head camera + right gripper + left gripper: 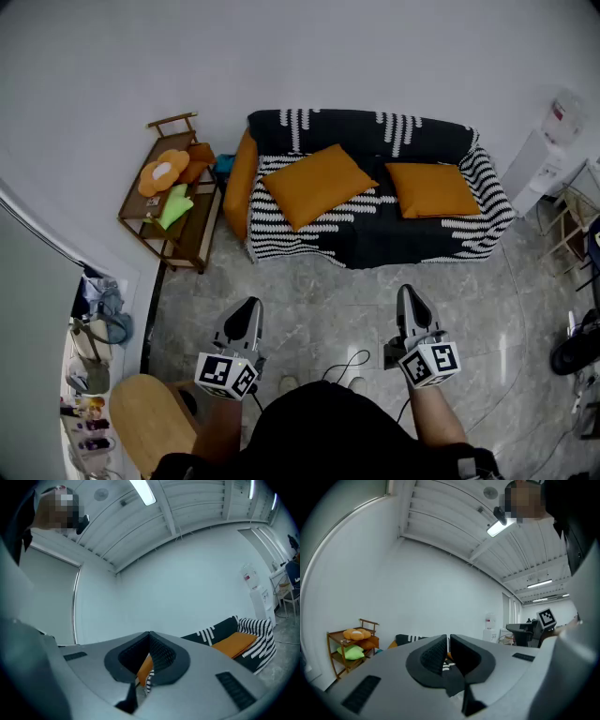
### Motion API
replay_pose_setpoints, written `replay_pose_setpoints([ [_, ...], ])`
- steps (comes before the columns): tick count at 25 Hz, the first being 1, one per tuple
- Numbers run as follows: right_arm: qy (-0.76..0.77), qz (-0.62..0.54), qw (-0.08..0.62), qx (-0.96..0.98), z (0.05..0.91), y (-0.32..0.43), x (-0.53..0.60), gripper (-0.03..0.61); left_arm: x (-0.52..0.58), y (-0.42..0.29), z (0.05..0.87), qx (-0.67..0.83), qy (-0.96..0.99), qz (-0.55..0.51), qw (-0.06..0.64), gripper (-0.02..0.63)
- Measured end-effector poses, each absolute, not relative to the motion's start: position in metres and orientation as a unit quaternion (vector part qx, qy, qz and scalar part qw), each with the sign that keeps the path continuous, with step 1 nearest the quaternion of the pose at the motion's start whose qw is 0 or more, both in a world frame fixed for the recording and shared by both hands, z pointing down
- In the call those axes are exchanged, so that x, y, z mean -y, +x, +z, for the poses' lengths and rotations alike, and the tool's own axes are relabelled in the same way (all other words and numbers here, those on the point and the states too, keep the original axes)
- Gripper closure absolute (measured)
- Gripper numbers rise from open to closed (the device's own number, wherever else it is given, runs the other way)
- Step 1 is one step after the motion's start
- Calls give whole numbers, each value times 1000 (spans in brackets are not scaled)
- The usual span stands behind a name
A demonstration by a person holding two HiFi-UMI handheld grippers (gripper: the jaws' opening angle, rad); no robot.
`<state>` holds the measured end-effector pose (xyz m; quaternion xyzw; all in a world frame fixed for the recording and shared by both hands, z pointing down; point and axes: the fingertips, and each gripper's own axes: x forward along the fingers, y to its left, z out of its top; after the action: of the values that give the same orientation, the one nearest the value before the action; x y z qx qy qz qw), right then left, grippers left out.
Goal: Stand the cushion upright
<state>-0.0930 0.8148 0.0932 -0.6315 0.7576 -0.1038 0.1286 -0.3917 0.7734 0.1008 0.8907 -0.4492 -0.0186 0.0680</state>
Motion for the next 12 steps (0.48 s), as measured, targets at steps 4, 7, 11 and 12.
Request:
replay_pose_setpoints([
  [4, -627, -106, 131, -760, 91, -93, -816, 549, -777, -388, 104, 447, 891, -18, 77, 578],
  [7, -625, -106, 134, -761, 91, -91, -818, 549, -781, -383, 106, 444, 893, -15, 80, 578],
  [11, -627, -110, 137, -759, 94, -87, -818, 549, -782, -377, 109, 439, 895, -7, 78, 578],
  [12, -628, -112, 138, -758, 95, -85, -818, 549, -782, -375, 109, 438, 895, -5, 78, 578],
])
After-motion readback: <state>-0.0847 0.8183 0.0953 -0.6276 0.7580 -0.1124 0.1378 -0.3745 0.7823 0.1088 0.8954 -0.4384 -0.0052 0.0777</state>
